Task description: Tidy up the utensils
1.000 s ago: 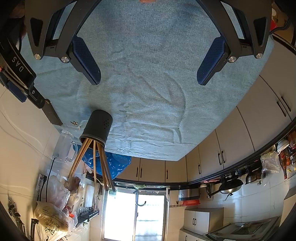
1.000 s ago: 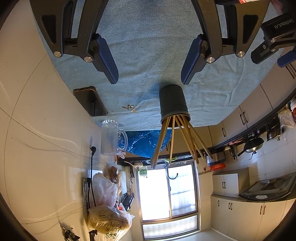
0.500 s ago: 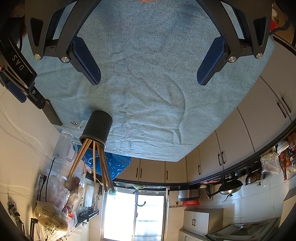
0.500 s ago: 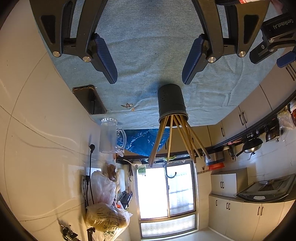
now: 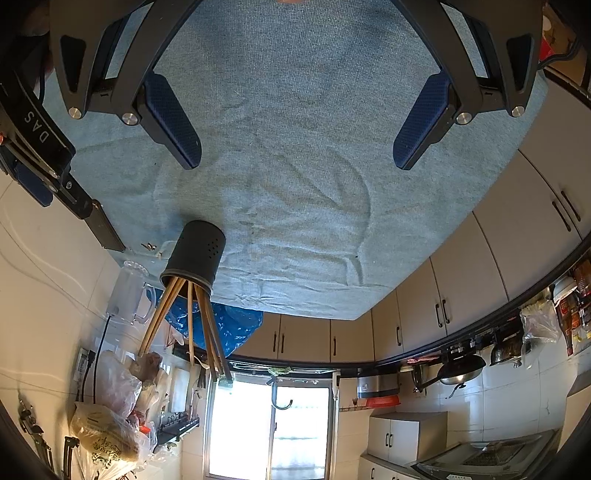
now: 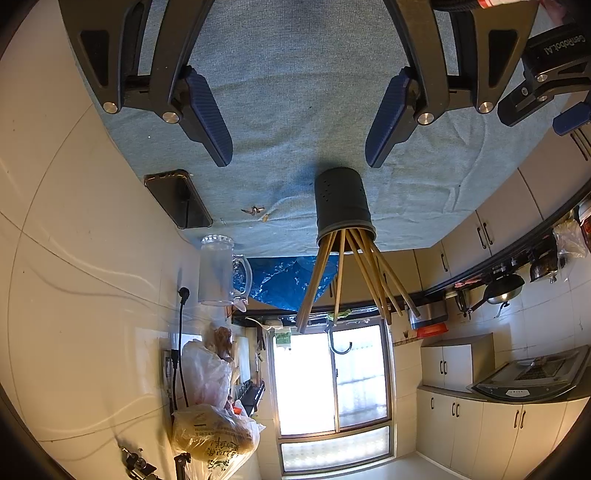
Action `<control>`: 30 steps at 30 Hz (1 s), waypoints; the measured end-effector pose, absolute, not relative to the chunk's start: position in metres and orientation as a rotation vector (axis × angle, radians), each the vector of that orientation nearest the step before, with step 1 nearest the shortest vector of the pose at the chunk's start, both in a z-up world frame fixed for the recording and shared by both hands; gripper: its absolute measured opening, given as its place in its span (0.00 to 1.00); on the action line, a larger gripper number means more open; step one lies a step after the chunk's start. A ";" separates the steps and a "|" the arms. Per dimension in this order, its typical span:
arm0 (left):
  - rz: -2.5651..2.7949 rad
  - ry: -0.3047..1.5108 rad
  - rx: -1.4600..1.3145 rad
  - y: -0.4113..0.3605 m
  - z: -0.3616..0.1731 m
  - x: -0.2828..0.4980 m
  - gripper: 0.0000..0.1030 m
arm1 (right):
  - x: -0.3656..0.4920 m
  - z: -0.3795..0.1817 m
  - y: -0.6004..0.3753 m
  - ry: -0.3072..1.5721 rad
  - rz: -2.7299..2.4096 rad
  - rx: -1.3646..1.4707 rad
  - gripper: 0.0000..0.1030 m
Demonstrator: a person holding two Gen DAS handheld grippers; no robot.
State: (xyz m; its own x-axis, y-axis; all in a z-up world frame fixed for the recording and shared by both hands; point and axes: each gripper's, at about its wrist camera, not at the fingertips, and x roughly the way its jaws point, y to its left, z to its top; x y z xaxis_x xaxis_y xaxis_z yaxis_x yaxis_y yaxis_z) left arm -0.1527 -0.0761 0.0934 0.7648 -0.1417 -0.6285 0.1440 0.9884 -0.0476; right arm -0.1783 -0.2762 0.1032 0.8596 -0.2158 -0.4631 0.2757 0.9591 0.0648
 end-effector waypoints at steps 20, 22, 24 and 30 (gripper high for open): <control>-0.155 0.684 0.002 -0.076 0.093 -0.153 1.00 | -0.178 0.102 -0.274 0.471 -0.254 0.127 0.78; -0.156 0.685 0.002 -0.076 0.093 -0.153 1.00 | -0.178 0.102 -0.275 0.473 -0.253 0.124 0.78; -0.157 0.686 0.003 -0.076 0.093 -0.153 1.00 | -0.177 0.101 -0.275 0.475 -0.252 0.125 0.79; -0.156 0.686 0.003 -0.077 0.092 -0.153 1.00 | -0.177 0.100 -0.276 0.474 -0.252 0.128 0.79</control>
State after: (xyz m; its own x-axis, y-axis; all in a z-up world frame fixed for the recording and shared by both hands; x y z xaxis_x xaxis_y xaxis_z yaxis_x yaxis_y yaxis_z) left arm -0.1534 -0.0765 0.0925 0.7625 -0.1426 -0.6311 0.1445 0.9883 -0.0488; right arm -0.1774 -0.2758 0.1005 0.8592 -0.2103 -0.4664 0.2694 0.9610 0.0630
